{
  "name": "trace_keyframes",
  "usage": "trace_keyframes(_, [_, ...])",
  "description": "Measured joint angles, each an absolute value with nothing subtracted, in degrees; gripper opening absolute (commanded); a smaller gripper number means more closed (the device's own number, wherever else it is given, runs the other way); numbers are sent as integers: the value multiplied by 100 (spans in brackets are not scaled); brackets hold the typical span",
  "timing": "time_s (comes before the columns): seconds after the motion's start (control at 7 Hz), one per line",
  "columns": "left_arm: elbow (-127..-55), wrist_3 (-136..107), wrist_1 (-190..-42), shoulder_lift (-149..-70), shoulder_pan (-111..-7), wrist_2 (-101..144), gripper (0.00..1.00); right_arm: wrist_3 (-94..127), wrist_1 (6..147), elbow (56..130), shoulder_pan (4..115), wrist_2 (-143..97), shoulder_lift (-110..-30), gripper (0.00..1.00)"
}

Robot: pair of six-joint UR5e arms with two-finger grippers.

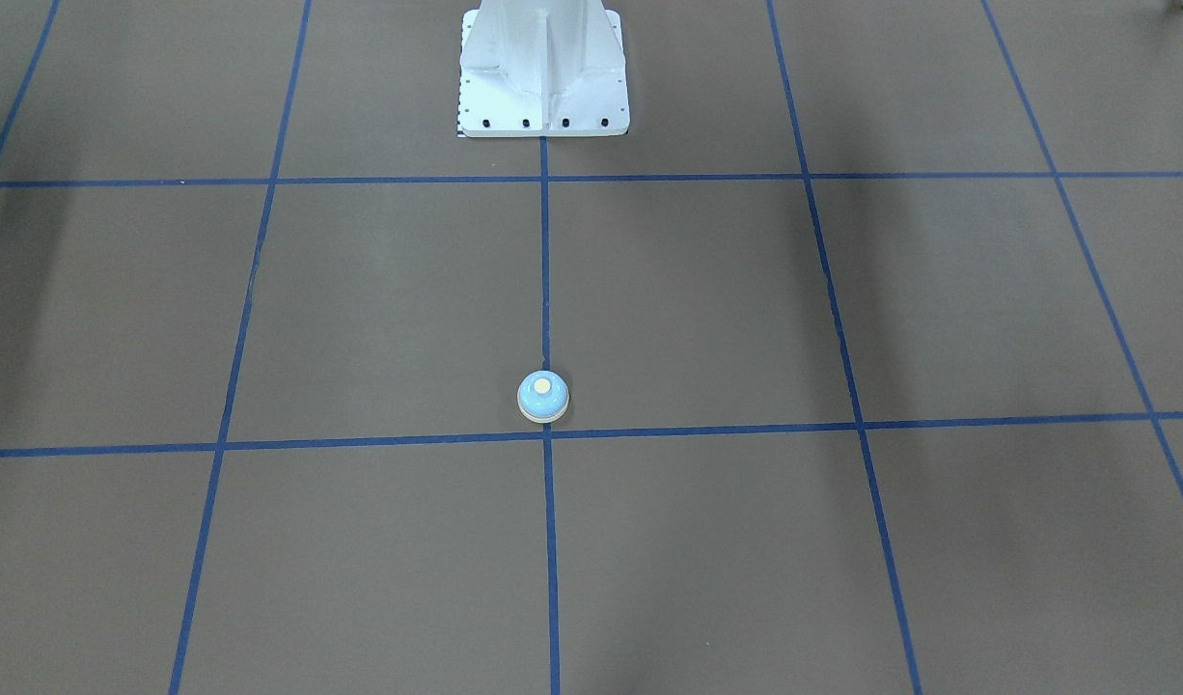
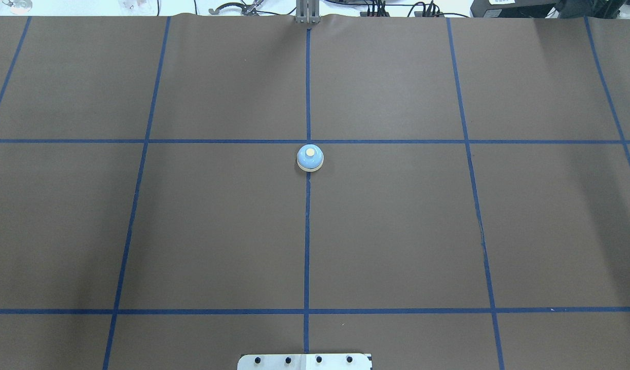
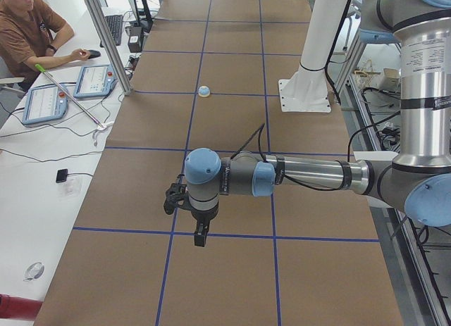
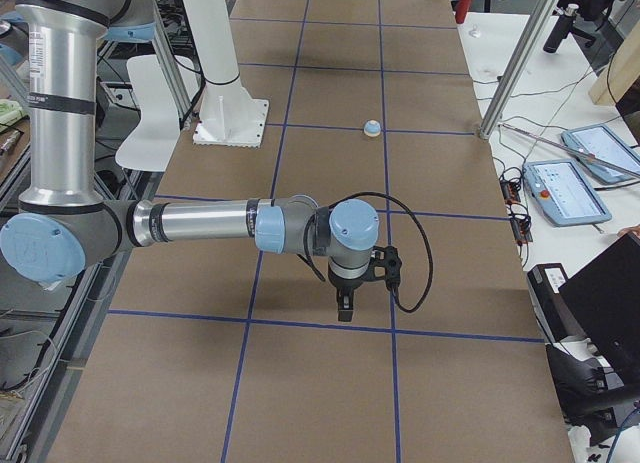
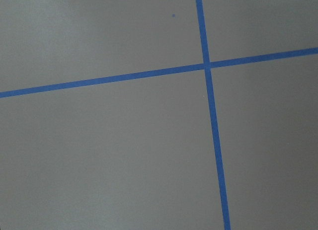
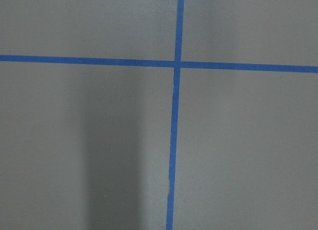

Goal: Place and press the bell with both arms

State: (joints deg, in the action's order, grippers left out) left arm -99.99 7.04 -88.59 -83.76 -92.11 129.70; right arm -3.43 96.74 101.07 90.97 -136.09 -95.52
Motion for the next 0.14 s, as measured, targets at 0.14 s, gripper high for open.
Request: trace_keyframes(0.14, [-9996, 709, -8859, -8376, -9211, 12967, 100, -343, 9676, 10107, 9097, -13617, -9553, 100])
